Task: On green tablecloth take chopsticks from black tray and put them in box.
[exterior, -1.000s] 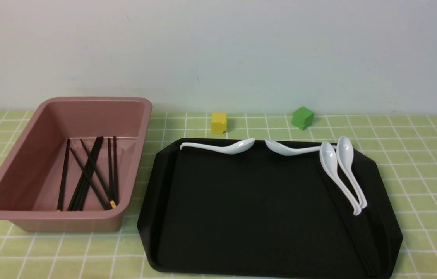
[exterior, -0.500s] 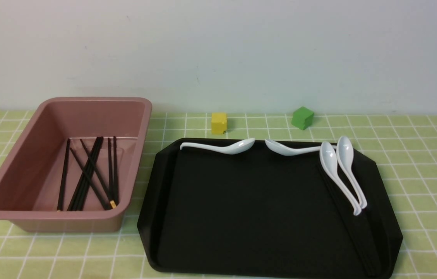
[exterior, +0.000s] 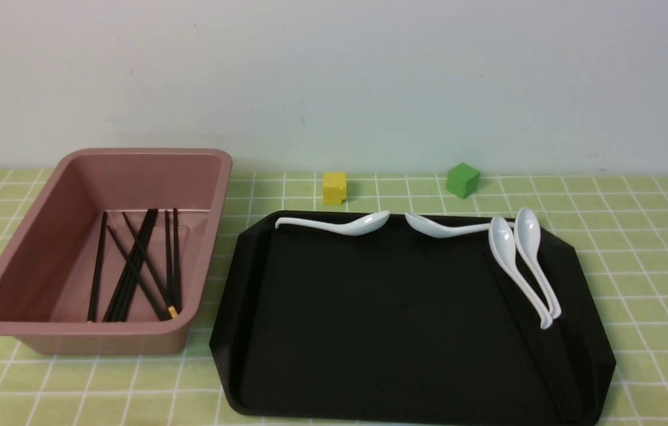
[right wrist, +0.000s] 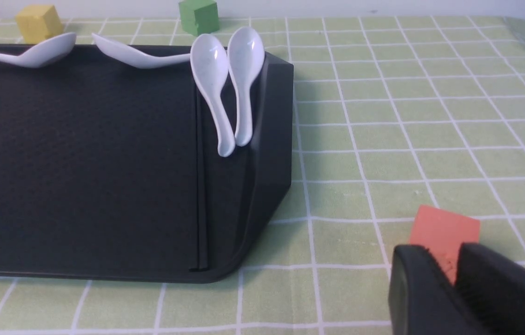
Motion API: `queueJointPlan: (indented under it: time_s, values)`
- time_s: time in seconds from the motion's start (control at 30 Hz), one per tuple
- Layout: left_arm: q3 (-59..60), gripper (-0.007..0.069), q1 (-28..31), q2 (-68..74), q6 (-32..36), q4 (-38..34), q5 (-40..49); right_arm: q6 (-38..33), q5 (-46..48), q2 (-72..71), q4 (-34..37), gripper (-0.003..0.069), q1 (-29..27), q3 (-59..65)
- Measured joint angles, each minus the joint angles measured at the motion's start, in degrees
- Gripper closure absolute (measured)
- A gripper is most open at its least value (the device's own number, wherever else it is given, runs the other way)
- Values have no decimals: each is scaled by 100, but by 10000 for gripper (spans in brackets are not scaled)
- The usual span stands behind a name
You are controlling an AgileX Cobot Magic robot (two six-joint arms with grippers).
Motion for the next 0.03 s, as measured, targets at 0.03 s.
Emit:
queueJointPlan:
  time_s: [0.03]
  values:
    - [0,386,0,0,0,0,0,0,0,0,0,505,0,0]
